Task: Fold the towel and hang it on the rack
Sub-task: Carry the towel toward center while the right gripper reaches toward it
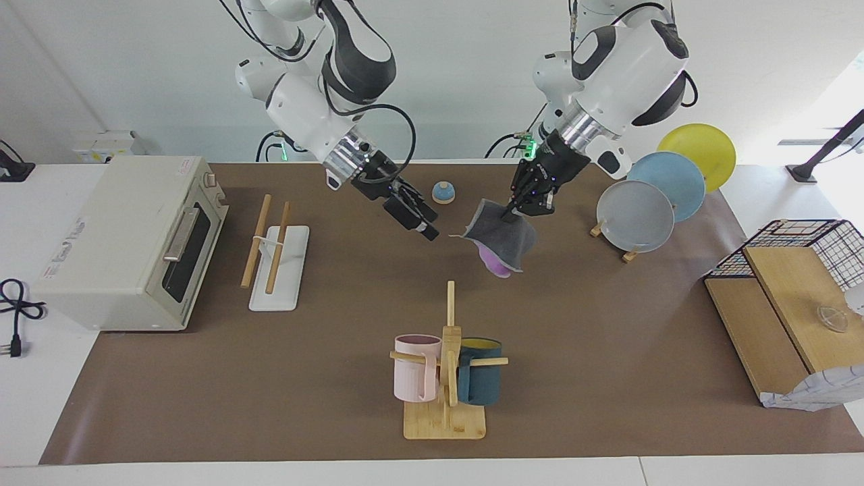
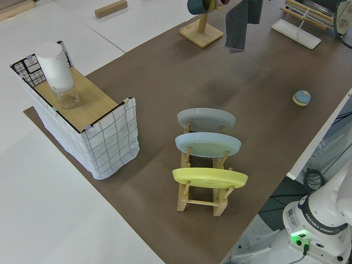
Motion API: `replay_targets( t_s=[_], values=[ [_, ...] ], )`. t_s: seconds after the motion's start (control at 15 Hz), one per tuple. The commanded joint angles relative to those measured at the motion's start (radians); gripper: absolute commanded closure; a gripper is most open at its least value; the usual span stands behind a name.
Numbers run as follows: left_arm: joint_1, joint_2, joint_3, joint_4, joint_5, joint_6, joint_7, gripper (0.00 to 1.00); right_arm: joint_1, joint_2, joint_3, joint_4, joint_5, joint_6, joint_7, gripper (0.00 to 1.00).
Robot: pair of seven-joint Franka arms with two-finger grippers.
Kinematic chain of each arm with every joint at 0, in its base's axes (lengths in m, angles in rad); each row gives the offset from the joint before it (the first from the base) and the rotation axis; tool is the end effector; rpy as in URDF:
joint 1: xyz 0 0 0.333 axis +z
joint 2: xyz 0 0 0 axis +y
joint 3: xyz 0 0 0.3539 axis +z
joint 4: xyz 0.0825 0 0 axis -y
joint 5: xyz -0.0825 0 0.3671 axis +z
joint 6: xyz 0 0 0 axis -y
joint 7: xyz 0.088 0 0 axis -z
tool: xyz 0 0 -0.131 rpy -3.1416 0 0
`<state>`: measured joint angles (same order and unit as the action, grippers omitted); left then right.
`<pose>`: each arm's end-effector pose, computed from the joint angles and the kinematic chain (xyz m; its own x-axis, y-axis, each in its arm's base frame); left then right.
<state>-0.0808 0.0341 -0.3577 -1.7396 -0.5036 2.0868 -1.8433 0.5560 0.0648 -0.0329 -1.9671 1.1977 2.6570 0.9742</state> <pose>0.5266 -0.2808 0.6034 0.0155 0.8466 -0.5320 0.9929 0.0497 0.1080 0.5395 0.2935 0.5271 0.3586 -0.6773 -0.6424 -0.8411 0.0640 -0.5371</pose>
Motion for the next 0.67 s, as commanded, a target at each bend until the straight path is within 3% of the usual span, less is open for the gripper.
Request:
replay_targets(
  t_s=[0.0, 0.6],
  values=[
    [-0.042, -0.025, 0.009, -0.043, -0.027, 0.061, -0.118, 1.0, 0.009, 0.003, -0.004, 0.011, 0.097, 0.017, 0.017, 0.0],
    [-0.088, -0.054, 0.009, -0.1, -0.029, 0.138, -0.243, 1.0, 0.019, -0.031, -0.002, -0.031, 0.125, -0.029, 0.133, 0.0]
  ],
)
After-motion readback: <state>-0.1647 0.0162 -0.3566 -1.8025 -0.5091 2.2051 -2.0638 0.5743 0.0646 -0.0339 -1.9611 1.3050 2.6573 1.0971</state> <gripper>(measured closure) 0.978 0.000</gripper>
